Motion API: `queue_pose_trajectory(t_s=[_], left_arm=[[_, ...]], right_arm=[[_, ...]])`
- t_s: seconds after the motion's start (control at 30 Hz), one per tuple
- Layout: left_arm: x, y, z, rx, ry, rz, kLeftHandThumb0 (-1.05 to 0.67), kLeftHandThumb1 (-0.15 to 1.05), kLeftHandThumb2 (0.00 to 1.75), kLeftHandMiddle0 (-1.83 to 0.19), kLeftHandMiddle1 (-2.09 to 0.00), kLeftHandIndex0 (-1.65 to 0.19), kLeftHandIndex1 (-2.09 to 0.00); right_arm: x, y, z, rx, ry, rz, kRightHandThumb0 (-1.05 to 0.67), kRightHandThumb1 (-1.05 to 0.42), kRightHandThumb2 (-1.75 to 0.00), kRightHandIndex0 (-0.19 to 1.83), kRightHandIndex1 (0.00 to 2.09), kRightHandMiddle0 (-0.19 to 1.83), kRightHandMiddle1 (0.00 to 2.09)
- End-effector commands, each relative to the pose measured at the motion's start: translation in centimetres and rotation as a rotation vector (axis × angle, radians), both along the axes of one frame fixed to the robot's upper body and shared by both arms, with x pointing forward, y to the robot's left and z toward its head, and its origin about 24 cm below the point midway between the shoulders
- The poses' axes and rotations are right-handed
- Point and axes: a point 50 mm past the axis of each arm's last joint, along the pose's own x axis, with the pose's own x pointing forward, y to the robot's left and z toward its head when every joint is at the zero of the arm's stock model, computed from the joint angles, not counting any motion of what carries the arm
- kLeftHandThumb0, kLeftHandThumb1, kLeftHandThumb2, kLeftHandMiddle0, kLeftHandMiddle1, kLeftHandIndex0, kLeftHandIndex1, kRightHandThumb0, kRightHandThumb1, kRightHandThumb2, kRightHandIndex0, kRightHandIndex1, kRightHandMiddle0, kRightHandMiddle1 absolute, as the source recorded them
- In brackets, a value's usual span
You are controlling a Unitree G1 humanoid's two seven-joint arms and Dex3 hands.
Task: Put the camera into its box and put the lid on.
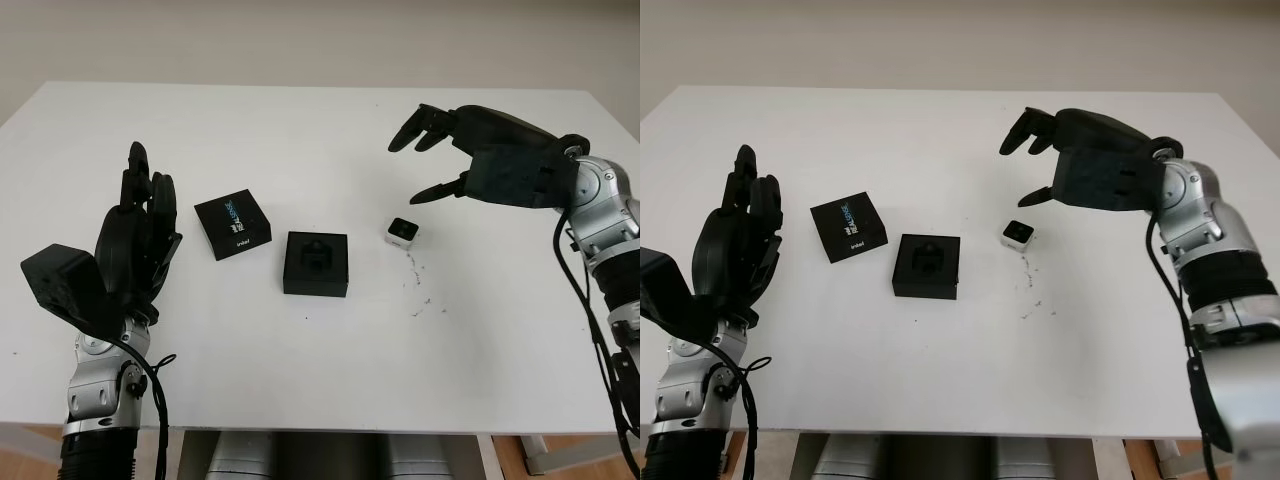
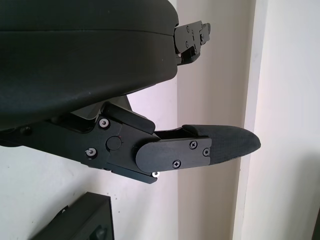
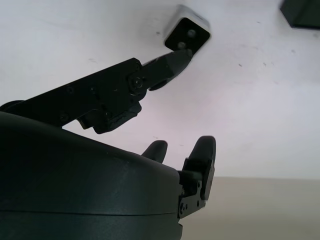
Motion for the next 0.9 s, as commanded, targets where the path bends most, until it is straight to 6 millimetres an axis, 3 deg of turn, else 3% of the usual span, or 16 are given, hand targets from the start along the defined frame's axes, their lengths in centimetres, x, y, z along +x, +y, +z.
queue_pose_trajectory(t_s=[0.0,0.07,0.17,0.67,0.87], left_arm=[[-0.1,0.2,0.4,0.002,-0.010,-0.001,-0.80,1.05,0.49,0.19,-0.04,0.19,-0.02],[-0.1,0.2,0.3,-0.002,-0.007,-0.001,-0.80,1.05,0.49,0.19,-0.04,0.19,-0.02],[-0.2,0.2,0.3,-0.002,-0.004,-0.002,-0.80,1.05,0.48,0.19,-0.05,0.19,-0.02],[-0.1,0.0,0.1,-0.010,0.013,-0.020,-0.80,1.05,0.49,0.19,-0.03,0.19,-0.01],[-0.2,0.2,0.1,-0.016,0.012,-0.016,-0.79,1.05,0.47,0.19,-0.04,0.19,-0.02]], right_arm=[[0.0,0.1,1.0,-0.089,-0.036,0.029,-0.25,-0.81,-0.05,0.26,0.46,0.38,0.34],[-0.1,0.4,0.9,-0.189,-0.045,0.054,-0.28,-0.82,-0.05,0.32,0.29,0.45,0.22],[-0.2,0.4,0.7,-0.258,-0.063,0.079,-0.30,-0.82,-0.05,0.38,0.20,0.49,0.17],[-0.3,0.4,-0.4,-0.293,-0.111,0.138,-0.28,-0.83,-0.06,0.42,0.13,0.48,0.11],[0.0,1.0,-1.1,-0.333,-0.097,0.148,-0.29,-0.86,-0.06,0.31,0.05,0.44,0.07]])
